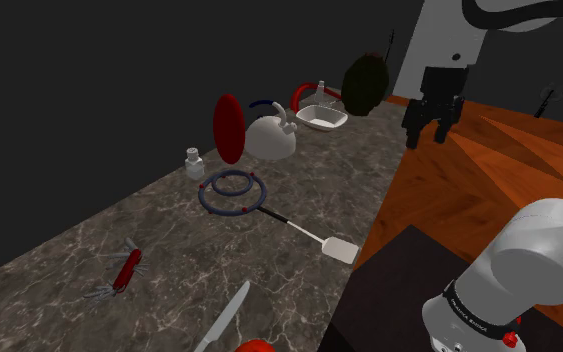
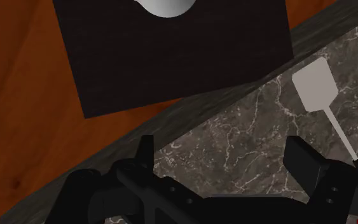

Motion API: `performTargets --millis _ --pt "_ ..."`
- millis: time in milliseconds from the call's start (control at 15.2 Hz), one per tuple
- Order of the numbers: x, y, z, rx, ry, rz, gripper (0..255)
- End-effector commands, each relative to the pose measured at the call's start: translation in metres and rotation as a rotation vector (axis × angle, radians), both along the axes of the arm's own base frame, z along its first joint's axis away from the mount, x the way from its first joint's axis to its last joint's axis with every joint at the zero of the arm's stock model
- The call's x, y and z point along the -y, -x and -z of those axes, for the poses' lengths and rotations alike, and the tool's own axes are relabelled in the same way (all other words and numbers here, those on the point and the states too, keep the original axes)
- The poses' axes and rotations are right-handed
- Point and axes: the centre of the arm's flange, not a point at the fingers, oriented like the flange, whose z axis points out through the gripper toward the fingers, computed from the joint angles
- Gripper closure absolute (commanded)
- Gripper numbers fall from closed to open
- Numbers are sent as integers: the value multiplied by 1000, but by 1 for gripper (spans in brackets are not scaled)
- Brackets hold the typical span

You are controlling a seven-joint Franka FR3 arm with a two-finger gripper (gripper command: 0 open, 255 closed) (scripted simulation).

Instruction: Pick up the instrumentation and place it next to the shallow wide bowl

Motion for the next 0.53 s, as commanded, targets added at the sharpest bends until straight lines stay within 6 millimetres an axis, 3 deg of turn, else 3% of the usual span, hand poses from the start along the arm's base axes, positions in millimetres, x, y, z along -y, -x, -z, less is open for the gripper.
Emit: performTargets --millis 0,462 --pt "0 0 0 0 0 0 0" --pt "-67 -29 53 75 1 -158 0"
